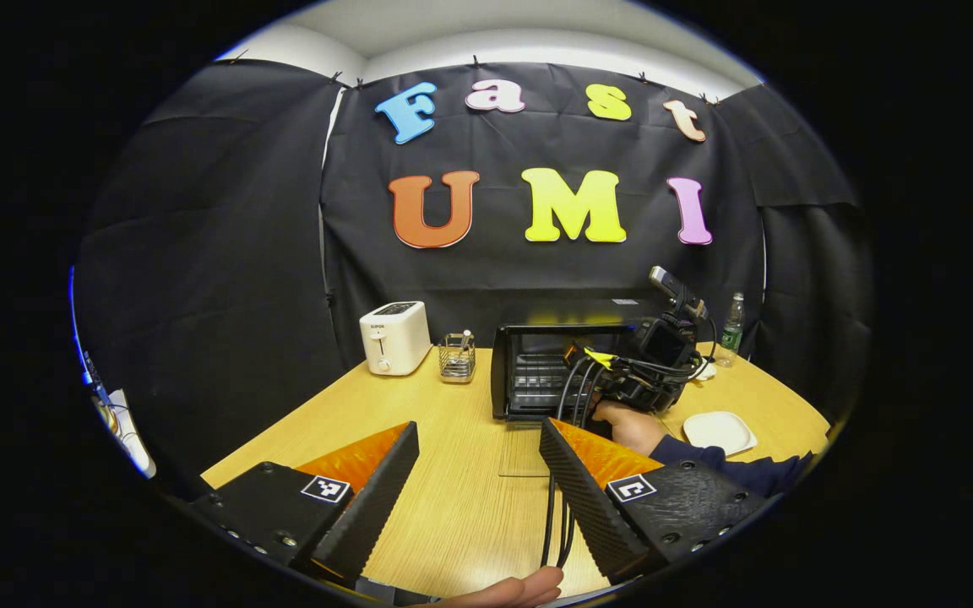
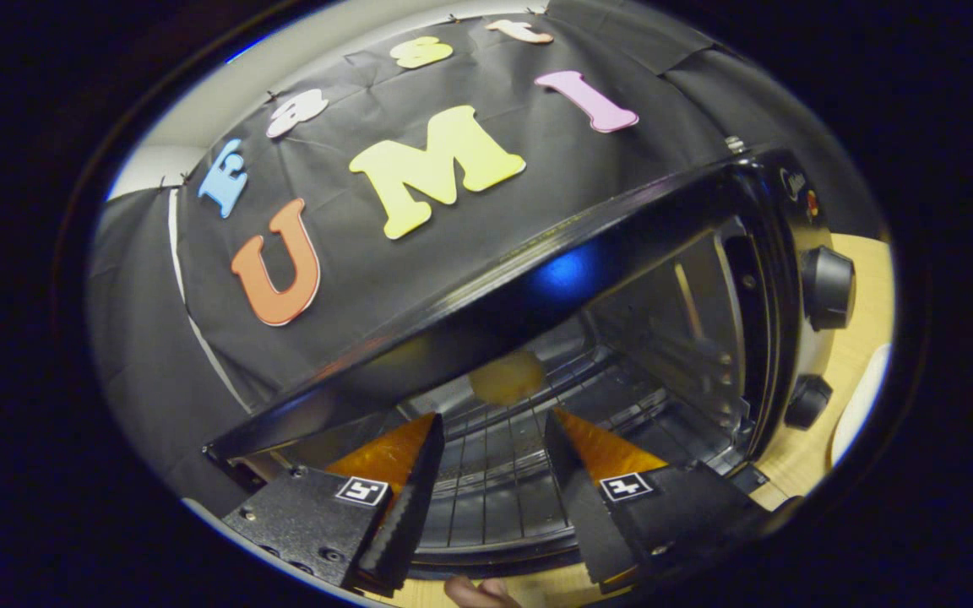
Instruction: Open the electric oven with the left hand, put the food in, and close the electric oven.
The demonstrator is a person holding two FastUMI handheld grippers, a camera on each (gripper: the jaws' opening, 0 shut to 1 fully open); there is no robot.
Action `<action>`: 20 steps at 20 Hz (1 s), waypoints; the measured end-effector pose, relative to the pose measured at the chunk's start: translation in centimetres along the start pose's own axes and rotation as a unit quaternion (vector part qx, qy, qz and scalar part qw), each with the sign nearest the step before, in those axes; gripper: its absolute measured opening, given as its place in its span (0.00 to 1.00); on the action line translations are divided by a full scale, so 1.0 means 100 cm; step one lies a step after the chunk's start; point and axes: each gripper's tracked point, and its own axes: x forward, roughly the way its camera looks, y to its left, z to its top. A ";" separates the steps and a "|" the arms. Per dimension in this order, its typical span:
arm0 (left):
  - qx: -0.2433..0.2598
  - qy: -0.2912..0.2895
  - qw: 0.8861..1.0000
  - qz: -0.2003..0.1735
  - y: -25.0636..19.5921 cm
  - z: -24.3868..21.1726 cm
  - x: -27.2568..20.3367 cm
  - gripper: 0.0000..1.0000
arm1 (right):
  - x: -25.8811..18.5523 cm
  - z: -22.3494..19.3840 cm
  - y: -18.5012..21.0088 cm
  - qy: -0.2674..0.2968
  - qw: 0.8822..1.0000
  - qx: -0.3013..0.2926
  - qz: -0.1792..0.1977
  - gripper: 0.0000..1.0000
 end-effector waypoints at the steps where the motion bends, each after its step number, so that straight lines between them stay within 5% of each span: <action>1: -0.003 0.000 1.000 0.000 0.001 0.000 -0.002 0.95 | -0.007 -0.003 0.001 0.011 1.000 -0.002 0.004 0.75; 7: -0.005 -0.011 1.000 -0.015 -0.008 -0.001 -0.024 0.95 | -0.070 -0.015 0.000 0.057 0.998 -0.033 0.022 0.90; 17: -0.023 0.003 0.999 -0.041 -0.036 -0.021 -0.052 0.95 | -0.214 0.050 0.000 -0.048 0.984 -0.158 0.067 0.95; 20: -0.016 0.008 0.999 -0.040 -0.041 -0.025 -0.050 0.95 | -0.256 0.089 -0.015 -0.082 0.977 -0.192 0.036 0.95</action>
